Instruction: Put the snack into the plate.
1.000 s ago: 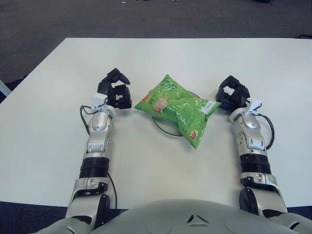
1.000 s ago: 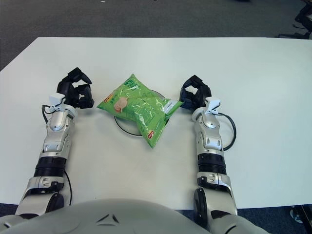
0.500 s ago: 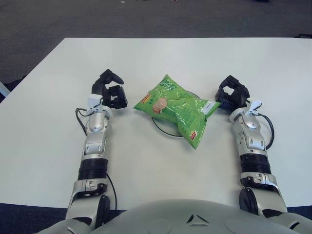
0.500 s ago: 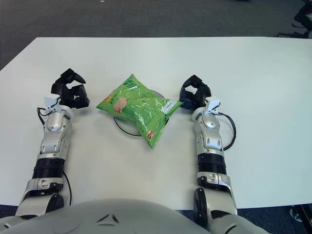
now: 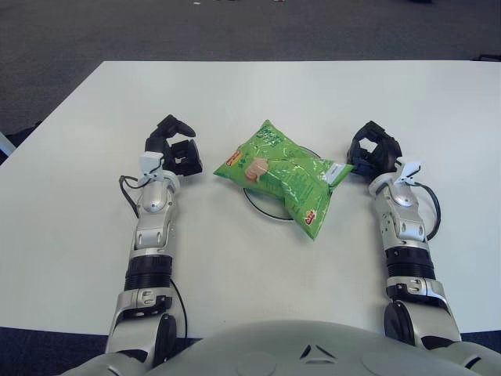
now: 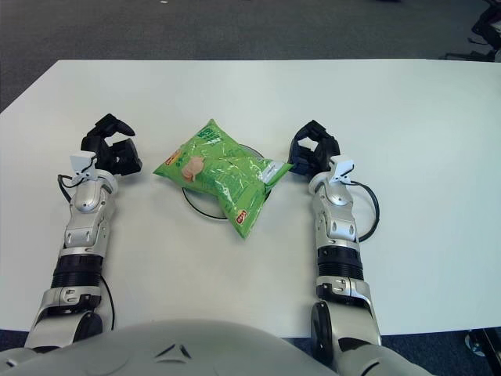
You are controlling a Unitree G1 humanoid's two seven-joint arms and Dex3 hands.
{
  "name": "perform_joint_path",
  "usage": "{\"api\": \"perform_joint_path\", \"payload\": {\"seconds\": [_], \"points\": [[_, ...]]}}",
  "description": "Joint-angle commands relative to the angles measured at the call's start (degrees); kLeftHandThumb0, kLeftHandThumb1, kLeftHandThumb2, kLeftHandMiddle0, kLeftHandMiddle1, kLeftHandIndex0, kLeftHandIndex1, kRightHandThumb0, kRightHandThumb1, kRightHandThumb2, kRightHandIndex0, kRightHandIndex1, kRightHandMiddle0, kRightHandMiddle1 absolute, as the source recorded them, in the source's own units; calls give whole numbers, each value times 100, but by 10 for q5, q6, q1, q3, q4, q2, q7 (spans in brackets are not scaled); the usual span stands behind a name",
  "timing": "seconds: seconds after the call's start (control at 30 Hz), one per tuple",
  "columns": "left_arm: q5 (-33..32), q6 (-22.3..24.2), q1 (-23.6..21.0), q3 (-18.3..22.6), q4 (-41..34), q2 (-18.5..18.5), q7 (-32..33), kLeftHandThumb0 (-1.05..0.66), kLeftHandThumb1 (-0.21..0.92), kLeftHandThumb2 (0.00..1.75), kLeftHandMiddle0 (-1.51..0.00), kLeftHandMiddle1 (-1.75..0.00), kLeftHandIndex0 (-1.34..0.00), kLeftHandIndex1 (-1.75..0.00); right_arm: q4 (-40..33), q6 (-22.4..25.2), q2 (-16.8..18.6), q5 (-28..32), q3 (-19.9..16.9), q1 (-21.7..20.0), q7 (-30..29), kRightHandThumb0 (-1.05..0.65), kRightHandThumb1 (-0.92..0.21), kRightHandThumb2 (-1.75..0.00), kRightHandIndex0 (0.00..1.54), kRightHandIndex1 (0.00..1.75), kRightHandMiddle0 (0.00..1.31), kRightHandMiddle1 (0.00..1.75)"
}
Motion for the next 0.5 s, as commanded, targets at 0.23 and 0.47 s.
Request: {"api": "perform_joint_path", "payload": {"seconds": [0.23,0.47], "points": [[-16,46,61,12,23,-5,-4,-50,28,136,-135,-175,-64,-175,22,7,7,1,-6,43,-15,-51,-25,-139,134,175,67,175],[-23,56,60,9,26,0,-13,-48,31,132,-133,-175,-62,-175,16,13,8,2,-5,45,-17,-50,-26,-139,134,175,66,175]]}}
